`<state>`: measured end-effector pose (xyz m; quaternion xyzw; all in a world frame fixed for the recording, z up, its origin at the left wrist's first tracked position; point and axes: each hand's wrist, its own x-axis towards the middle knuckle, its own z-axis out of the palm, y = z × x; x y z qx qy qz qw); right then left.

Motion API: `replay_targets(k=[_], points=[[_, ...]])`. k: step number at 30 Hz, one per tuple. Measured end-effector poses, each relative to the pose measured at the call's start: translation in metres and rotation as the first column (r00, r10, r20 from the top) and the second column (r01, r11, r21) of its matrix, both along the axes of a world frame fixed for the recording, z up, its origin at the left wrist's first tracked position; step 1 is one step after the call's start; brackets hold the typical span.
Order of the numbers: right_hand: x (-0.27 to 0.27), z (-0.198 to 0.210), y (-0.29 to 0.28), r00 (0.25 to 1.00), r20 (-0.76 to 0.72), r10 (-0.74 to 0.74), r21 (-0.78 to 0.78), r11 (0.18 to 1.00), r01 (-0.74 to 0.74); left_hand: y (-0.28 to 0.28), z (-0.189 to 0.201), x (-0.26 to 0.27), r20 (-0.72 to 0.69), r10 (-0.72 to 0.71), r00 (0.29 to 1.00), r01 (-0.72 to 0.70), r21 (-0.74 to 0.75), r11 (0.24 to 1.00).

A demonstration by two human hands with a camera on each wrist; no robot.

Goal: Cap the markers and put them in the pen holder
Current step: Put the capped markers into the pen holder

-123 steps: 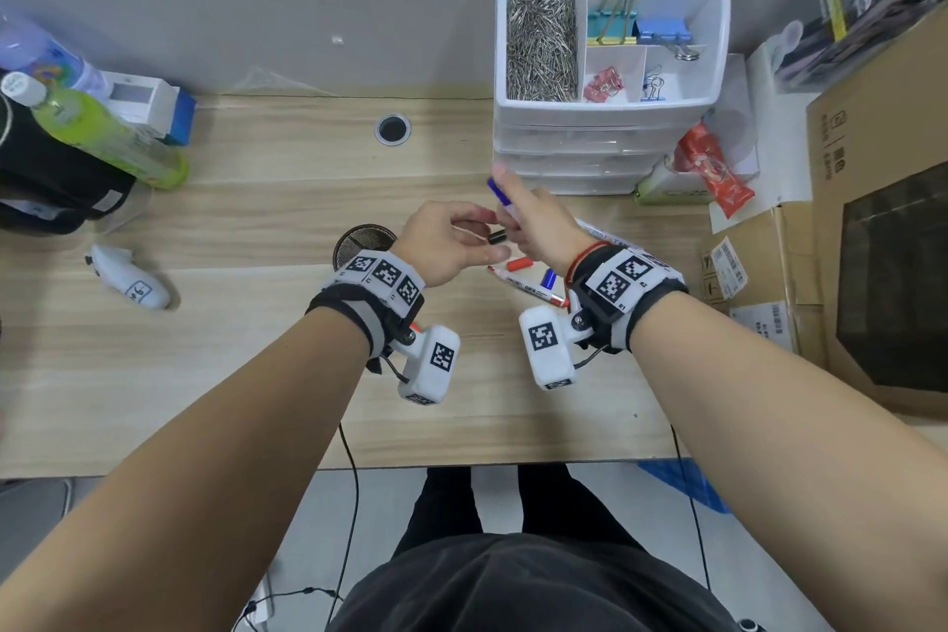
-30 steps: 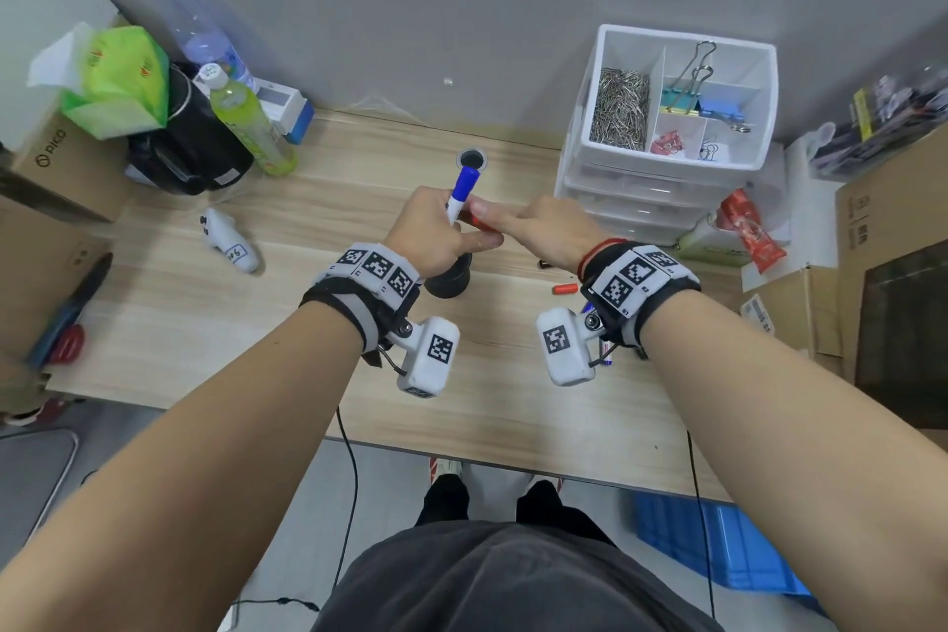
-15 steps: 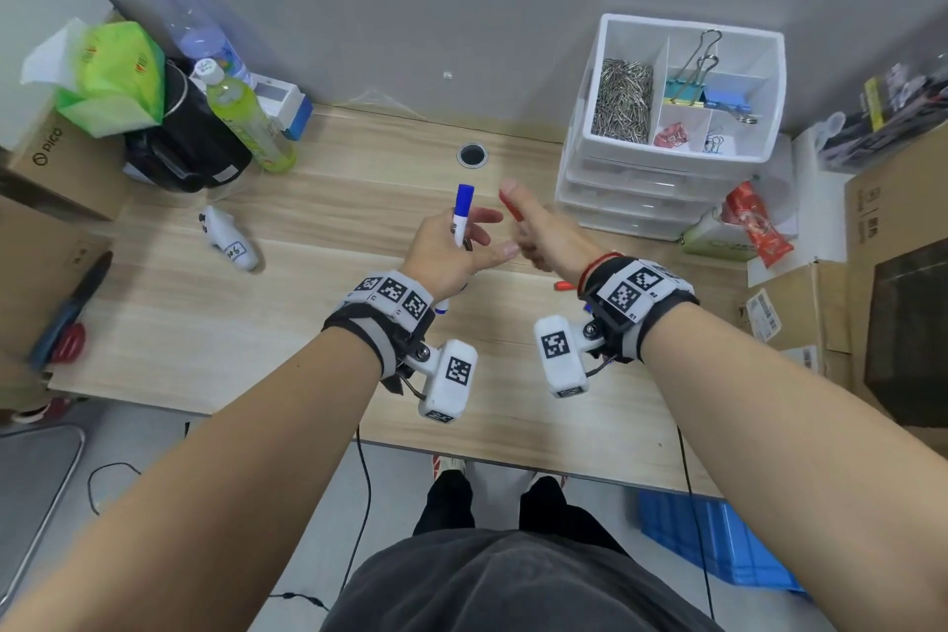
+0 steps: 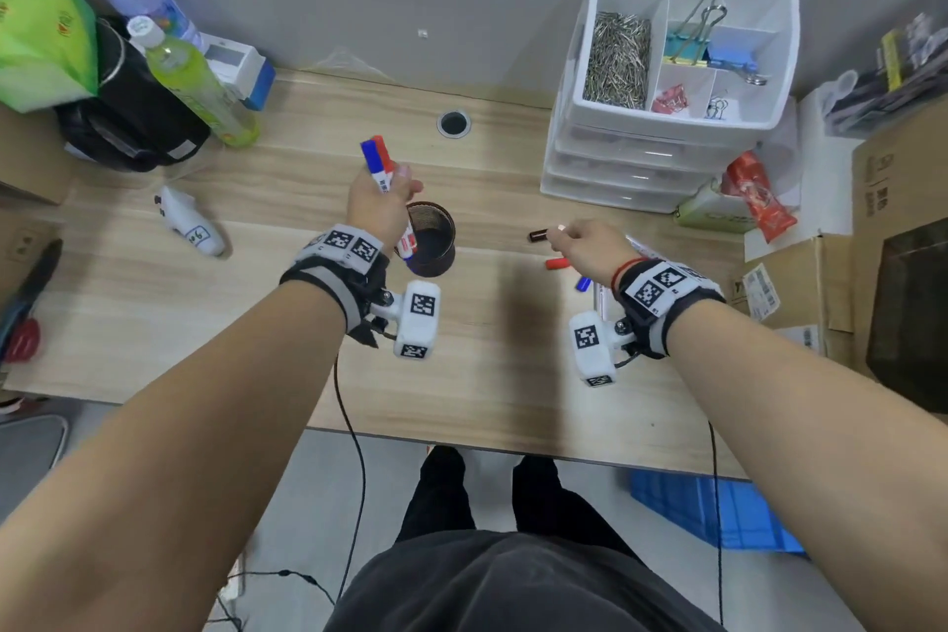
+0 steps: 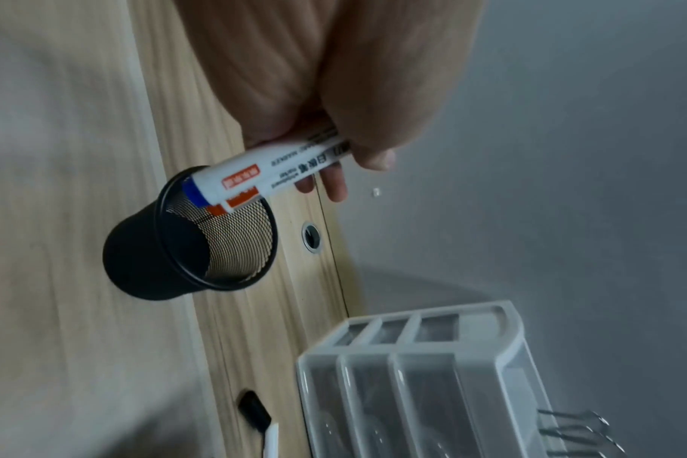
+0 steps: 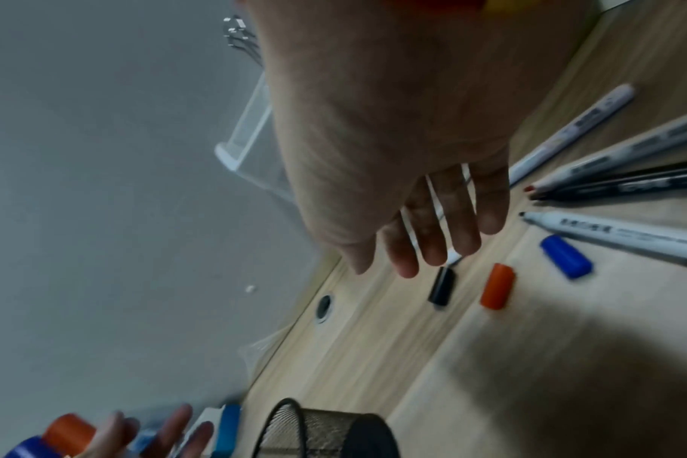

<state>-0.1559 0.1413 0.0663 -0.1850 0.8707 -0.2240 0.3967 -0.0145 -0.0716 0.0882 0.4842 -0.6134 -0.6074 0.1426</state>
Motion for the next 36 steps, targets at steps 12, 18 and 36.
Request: replay_targets(k=[12,18,36], points=[[-0.017,-0.058,0.009,0.996,0.034,-0.083,-0.065,0.994,0.086,-0.002,-0.055,-0.013,0.129,-0.108,0.986,0.134,-0.218,0.967],[-0.033,-0.069,0.013,0.989,0.02,-0.148,-0.008,0.989,0.148,-0.01,-0.043,-0.024,0.287,-0.166,0.943,0.276,-0.402,0.873],[-0.077,-0.097,0.1,0.899,-0.292,-0.326,0.12,0.92,0.373,0.115,-0.117,-0.093,0.52,-0.599,0.609,0.763,-0.175,0.622]])
